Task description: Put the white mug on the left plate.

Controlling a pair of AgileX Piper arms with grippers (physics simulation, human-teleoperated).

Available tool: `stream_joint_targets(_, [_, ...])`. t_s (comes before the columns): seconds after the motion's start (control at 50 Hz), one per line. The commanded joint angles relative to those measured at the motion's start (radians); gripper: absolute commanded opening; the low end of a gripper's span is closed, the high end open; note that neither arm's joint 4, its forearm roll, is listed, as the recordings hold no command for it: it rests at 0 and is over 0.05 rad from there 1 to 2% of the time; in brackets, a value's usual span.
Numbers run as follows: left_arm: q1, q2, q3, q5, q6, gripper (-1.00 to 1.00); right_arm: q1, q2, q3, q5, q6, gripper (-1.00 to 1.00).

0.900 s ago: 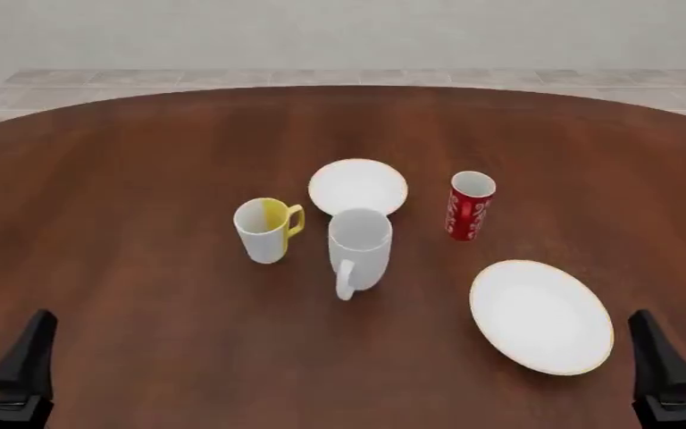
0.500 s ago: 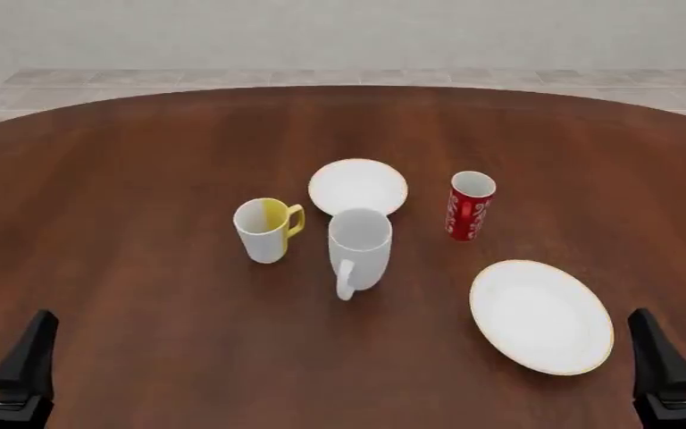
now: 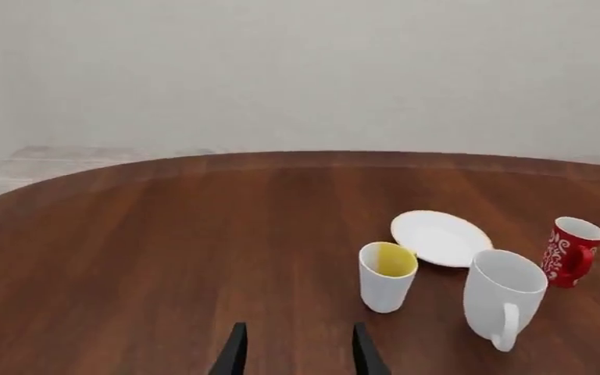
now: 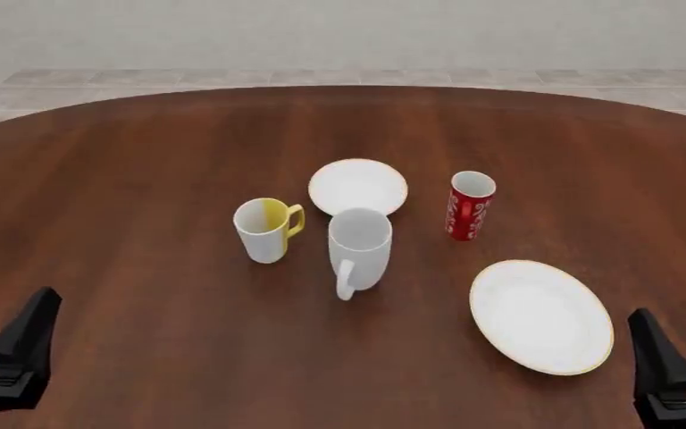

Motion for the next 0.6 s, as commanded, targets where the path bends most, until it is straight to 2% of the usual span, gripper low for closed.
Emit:
stream_joint_targets(0.02, [-0.036, 0.149, -0.096, -0.013, -0.030, 1.00, 0.002, 0.001, -0.003, 0.003, -0.002, 1.00])
stream_joint_targets(0.06, [-0.053, 0.192, -0.110, -0.018, -0.048, 1.00, 0.003, 0.001, -0.005, 0.005, -0.004, 1.00])
stream_joint_targets(0.1, [-0.053, 0.188, -0.138, 0.005, -0.026, 1.00, 0.004, 0.003, -0.003, 0.001, -0.003, 1.00])
stream_joint_targets(0.26, [-0.090, 0.262, -0.214, 0.031, -0.036, 1.00, 0.005, 0.009, -0.007, 0.001, -0.004, 1.00])
stream_joint_targets(0.38, [-0.163, 0.332, -0.271, 0.040, -0.051, 1.00, 0.006, 0.016, -0.011, -0.002, -0.003, 1.00])
stream_joint_targets(0.48, [-0.208, 0.377, -0.298, 0.032, -0.034, 1.00, 0.005, 0.016, -0.001, -0.012, -0.003, 1.00])
stream_joint_targets(0.56, [-0.255, 0.413, -0.325, 0.037, 0.017, 1.00, 0.004, 0.018, 0.010, -0.026, -0.001, 1.00])
stream_joint_targets(0.6, [-0.271, 0.461, -0.347, 0.039, -0.006, 1.00, 0.003, 0.016, 0.014, -0.028, 0.001, 1.00])
